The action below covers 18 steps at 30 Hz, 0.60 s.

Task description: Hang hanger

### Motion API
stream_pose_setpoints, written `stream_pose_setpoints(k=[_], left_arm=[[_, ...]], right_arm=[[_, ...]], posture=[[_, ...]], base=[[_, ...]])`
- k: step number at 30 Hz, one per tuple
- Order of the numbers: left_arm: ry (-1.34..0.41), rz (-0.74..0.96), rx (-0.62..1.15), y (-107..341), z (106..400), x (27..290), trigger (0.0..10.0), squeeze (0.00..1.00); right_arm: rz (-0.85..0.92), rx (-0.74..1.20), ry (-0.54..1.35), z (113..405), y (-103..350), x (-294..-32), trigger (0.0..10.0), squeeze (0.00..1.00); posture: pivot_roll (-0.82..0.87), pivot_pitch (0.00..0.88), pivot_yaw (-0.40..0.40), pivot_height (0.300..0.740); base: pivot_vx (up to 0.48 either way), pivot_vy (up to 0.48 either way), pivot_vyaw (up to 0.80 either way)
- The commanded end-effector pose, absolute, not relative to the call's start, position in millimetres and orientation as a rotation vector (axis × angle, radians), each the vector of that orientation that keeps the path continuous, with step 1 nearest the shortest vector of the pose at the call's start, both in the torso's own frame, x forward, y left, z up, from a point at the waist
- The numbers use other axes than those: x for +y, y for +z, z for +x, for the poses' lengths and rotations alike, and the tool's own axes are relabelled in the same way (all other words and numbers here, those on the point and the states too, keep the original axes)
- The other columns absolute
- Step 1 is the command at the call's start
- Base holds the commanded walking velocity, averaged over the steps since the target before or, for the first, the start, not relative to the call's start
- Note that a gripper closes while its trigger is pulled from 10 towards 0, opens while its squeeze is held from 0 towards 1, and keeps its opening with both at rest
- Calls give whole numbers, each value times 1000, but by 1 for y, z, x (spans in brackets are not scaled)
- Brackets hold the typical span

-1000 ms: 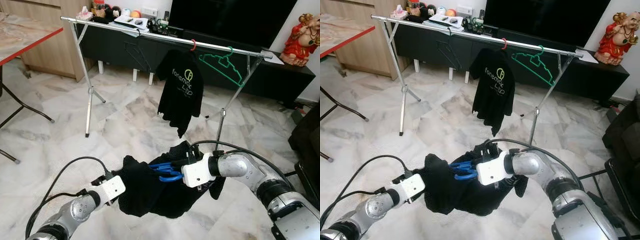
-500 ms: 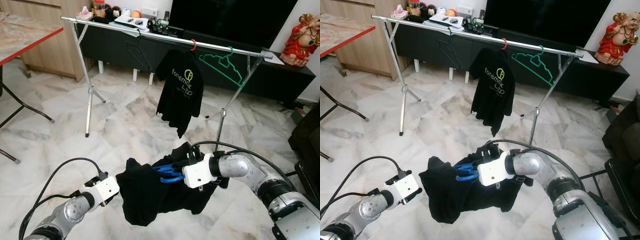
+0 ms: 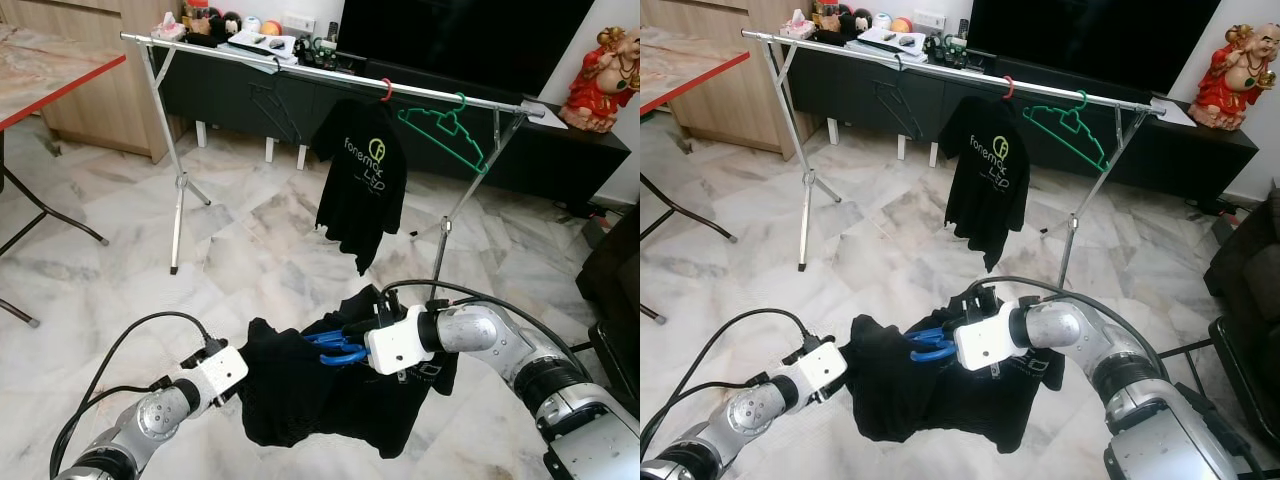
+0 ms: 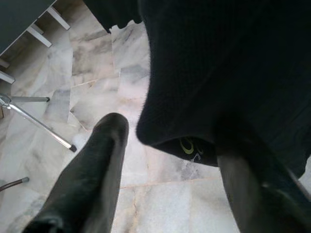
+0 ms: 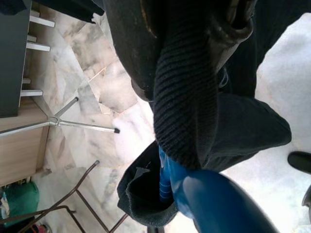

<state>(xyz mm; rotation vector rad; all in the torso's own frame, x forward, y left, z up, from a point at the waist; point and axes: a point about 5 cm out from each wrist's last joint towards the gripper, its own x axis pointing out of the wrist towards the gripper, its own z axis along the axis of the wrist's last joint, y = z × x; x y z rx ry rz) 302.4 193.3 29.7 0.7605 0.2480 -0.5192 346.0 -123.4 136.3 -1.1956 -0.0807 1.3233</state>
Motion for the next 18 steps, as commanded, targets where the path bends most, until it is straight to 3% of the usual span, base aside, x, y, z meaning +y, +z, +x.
stream_pose_setpoints(k=[1,18], left_arm=[[-525,739,245,30,303,189,0,0],[-441,662,240,34,308,191,0,0]], right_arm=[[-1177,-142,1291,350,150,-123,10000,0],[-1145,-151,1284,350,153,-122,10000,0]], posture=[[-17,81,-184,740],[-18,81,-183,740]], base=[[0,0,0],[0,0,0]])
